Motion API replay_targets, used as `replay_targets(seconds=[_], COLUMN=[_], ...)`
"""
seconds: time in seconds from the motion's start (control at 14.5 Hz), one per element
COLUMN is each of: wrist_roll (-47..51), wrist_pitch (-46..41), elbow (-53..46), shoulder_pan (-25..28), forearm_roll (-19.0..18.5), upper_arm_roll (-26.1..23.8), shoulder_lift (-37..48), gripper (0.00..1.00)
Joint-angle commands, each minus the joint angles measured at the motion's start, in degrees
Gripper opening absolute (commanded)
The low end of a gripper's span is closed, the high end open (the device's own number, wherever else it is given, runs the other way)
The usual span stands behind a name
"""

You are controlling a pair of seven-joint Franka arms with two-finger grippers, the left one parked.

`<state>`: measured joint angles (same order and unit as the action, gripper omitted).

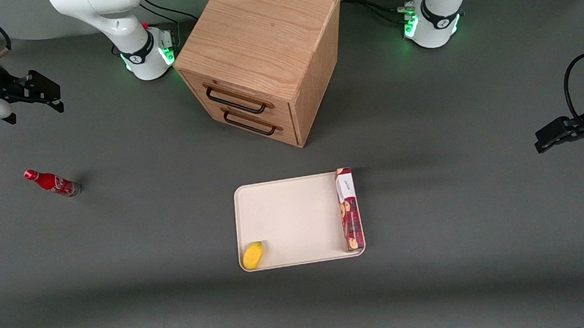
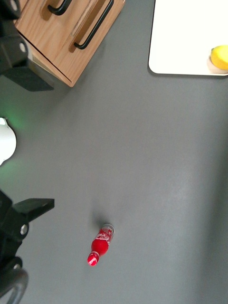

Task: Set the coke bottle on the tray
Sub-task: 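Move the right gripper down over the red Coca-Cola bottle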

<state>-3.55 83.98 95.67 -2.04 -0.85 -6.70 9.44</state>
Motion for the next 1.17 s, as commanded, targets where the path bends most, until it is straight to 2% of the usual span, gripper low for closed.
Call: replay_targets(seconds=[0.0, 0.21, 0.34, 0.48, 0.62, 0.76, 1.1], wrist_roll=[0.7, 0.4, -4.1, -15.8, -24.3, -29.2, -35.6], wrist_pitch=[-0.6, -0.6, -0.2, 1.4, 7.1, 15.4, 36.7], elbow=[-1.4, -1.8, -1.4, -1.1, 2.0, 9.1, 28.3], shoulder_pan=[-0.4, -0.8, -0.6, -0.4, -0.3, -0.4, -0.8], forearm_roll=[1.9, 1.8, 1.3, -0.7, -3.5, -4.0, -5.9], upper_arm_roll=[1.1, 1.7, 6.5, 13.2, 17.8, 22.4, 27.1], shoulder_lift=[-0.9, -1.4, -2.4, -5.1, -6.4, -6.7, -6.7], gripper=[1.00, 1.00, 1.00, 1.00, 1.00, 1.00, 1.00])
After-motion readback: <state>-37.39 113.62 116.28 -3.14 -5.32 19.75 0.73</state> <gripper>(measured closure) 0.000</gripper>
